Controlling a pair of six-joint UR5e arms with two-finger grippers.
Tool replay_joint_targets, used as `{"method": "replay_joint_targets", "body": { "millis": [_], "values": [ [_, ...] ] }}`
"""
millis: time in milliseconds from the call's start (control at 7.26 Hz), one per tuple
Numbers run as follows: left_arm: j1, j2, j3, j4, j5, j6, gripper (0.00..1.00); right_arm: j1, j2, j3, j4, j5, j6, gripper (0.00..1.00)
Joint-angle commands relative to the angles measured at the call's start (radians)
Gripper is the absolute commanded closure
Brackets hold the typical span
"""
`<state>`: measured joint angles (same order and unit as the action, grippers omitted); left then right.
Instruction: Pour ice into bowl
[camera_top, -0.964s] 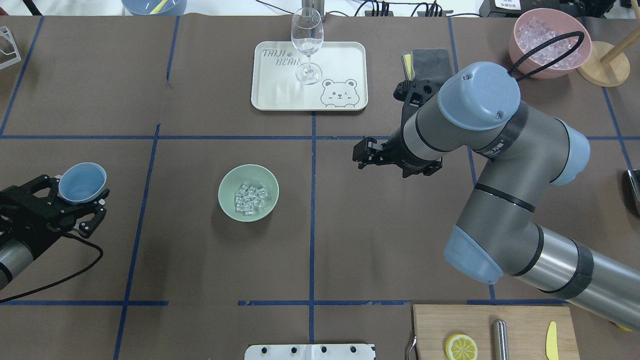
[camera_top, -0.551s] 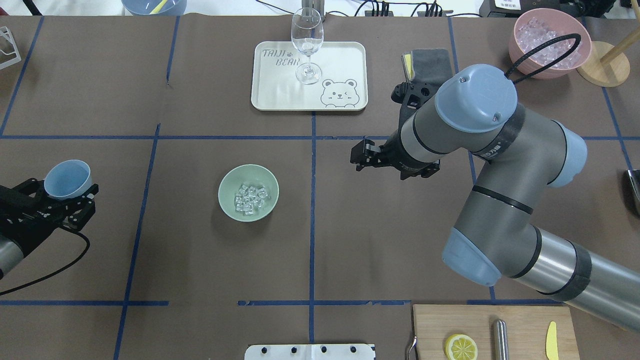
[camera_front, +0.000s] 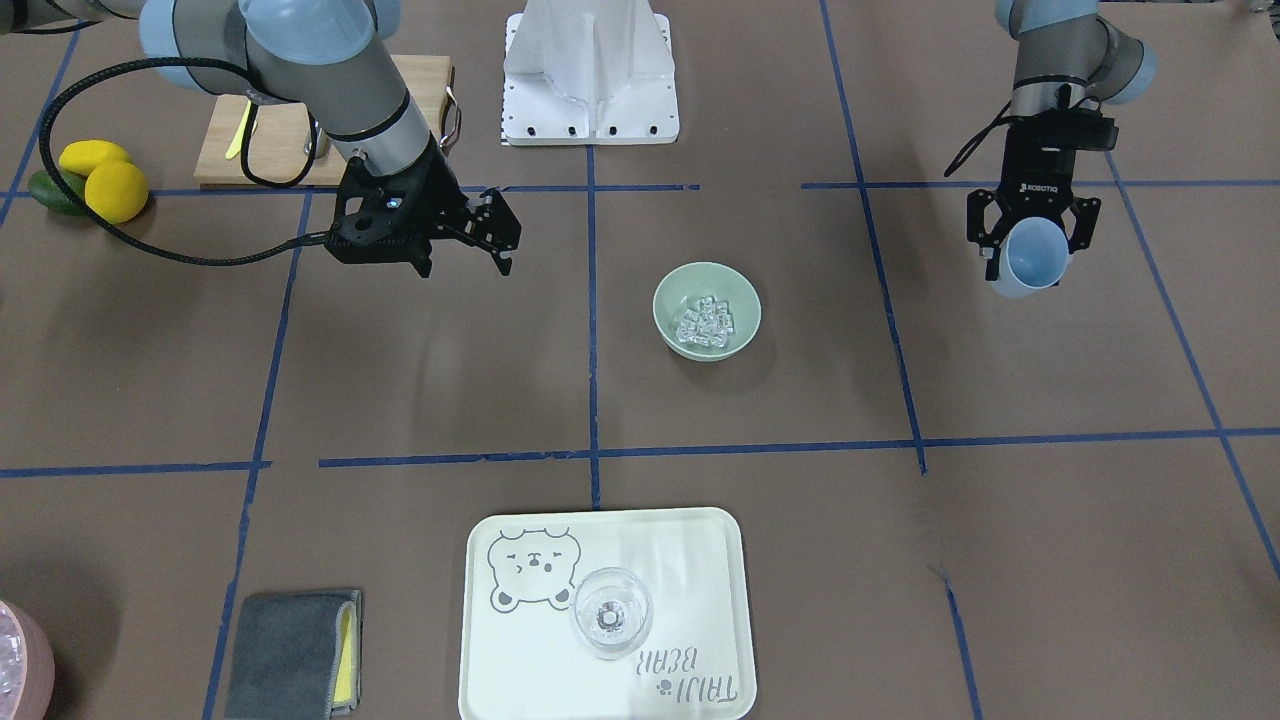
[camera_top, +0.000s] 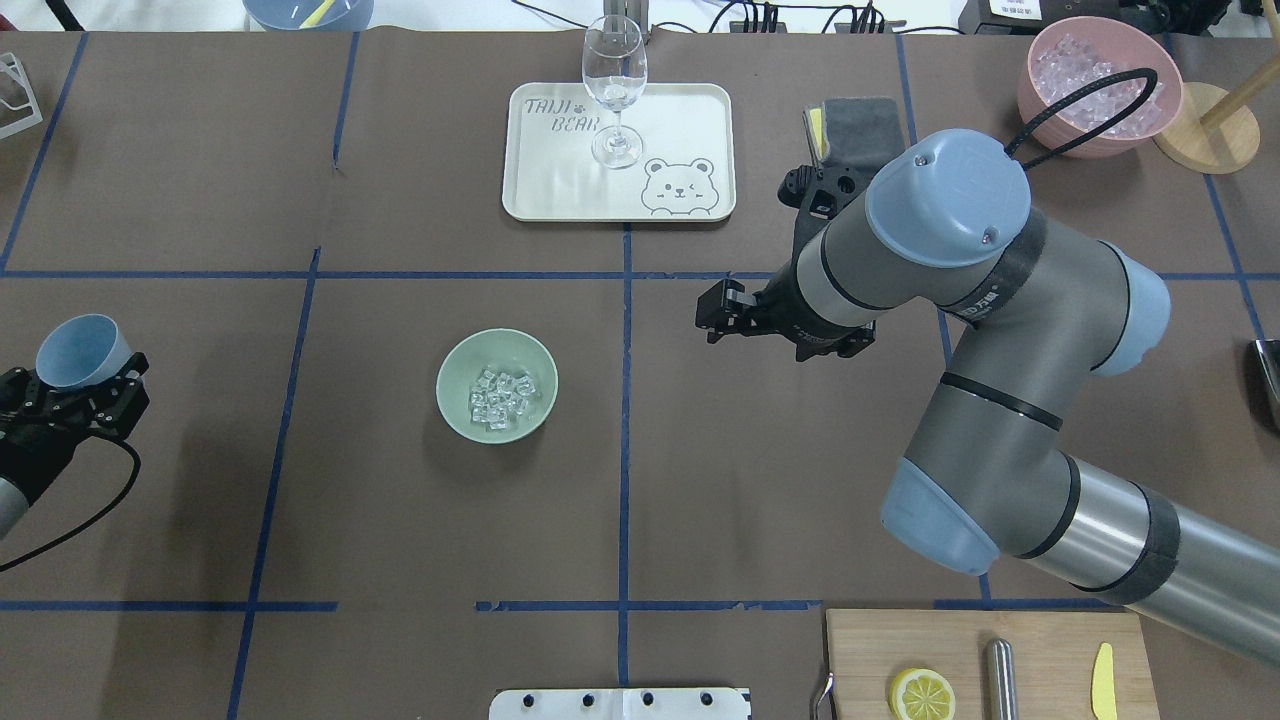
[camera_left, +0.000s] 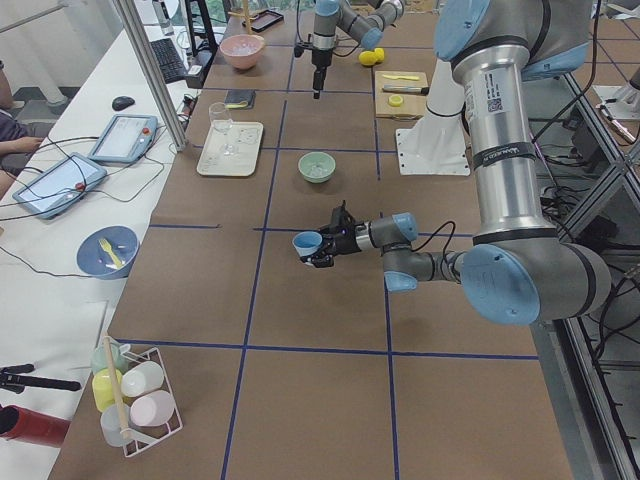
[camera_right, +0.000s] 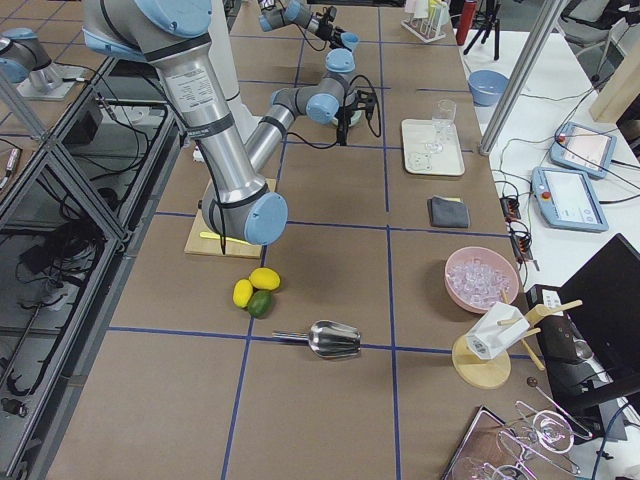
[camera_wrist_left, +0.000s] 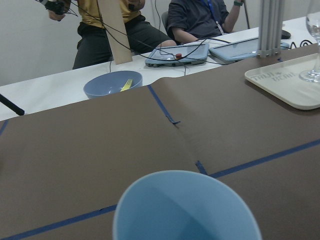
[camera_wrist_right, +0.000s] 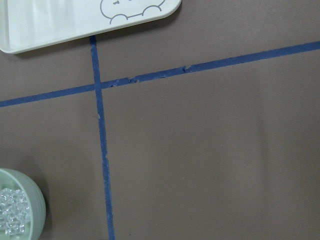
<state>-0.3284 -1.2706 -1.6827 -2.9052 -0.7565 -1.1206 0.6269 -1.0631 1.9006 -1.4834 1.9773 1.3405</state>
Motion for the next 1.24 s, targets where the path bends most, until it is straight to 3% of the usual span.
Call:
{"method": "replay_joint_targets", "body": {
  "millis": [0,275,551,1101],
  "values": [
    [0.005,-0.016,0.026,-0.063,0.019,-0.177,1.0,-0.001,0.0,-0.002,0.0,0.0,-0.001,0.0],
    [0.006,-0.033,0.105,-0.058,0.032,-0.174,1.0,-0.001,0.0,0.0,0.0,0.0,0.0,0.0],
    [0.006,-0.108,0.205,-0.057,0.118,-0.174,1.0,-0.001,0.002,0.002,0.0,0.0,0.0,0.0],
    [0.008,-0.11,0.232,-0.054,0.154,-0.197,1.0,-0.001,0.0,0.003,0.0,0.0,0.0,0.0]
  ]
}}
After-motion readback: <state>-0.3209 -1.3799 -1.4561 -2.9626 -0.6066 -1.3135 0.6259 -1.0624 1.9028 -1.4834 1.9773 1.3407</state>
